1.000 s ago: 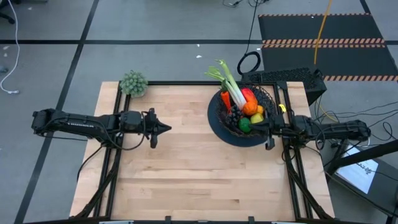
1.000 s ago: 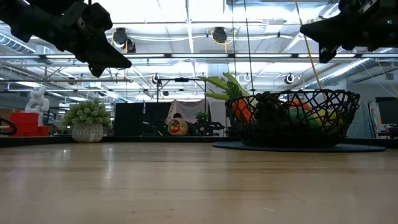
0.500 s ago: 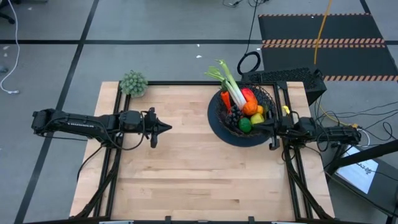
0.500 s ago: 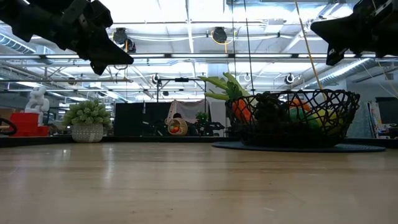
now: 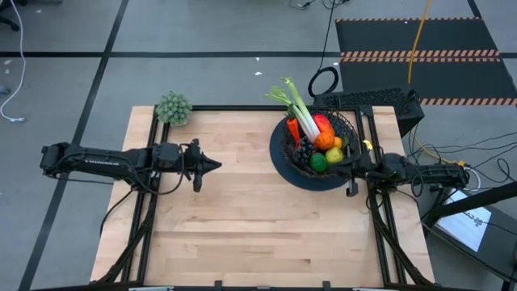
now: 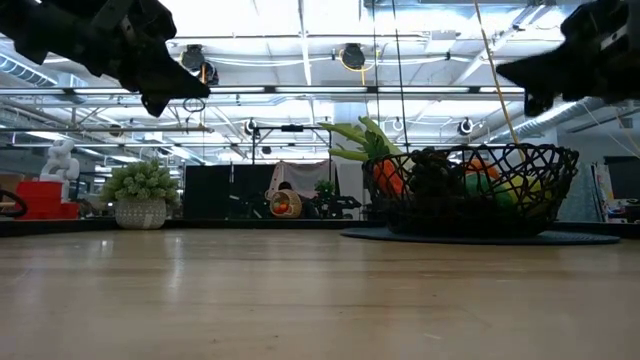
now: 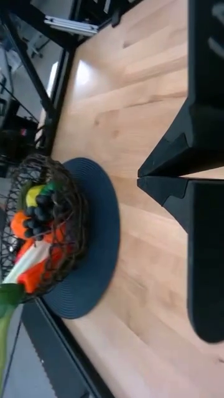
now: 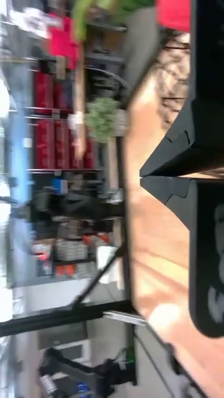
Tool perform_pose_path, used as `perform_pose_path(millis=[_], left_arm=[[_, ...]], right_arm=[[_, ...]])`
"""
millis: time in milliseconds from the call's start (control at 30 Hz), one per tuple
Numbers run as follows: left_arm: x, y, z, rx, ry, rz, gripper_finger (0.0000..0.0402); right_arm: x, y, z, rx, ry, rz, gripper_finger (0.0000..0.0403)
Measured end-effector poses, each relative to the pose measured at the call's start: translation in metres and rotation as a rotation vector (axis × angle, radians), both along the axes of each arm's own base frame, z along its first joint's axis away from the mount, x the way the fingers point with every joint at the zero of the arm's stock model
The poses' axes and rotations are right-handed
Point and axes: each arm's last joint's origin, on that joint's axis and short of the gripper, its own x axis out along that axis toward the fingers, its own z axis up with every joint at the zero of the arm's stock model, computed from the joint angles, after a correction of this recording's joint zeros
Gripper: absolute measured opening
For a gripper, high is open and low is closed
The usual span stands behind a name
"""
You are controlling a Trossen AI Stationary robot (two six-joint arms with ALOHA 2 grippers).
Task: Build produce basket
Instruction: Return to Home Position
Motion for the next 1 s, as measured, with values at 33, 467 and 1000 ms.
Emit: perform_pose_path(millis=[33, 467, 1000], left_arm=[[-0.001, 0.000, 0.000, 0.001, 0.003, 0.000, 0.0007], [-0.034, -0.002, -0.017, -0.022, -0.018, 0.005, 0.0004], [-0.060, -0.004, -0.046, 0.050, -0.213, -0.041, 0.0002]], right_arm=[[0.000, 0.000, -0.003, 0.014, 0.031, 0.002, 0.0000], [0.001, 0.000, -0.014, 0.004, 0.142, 0.002, 0.0000], [0.001, 0.000, -0.006, -0.003, 0.061, 0.000, 0.0000]])
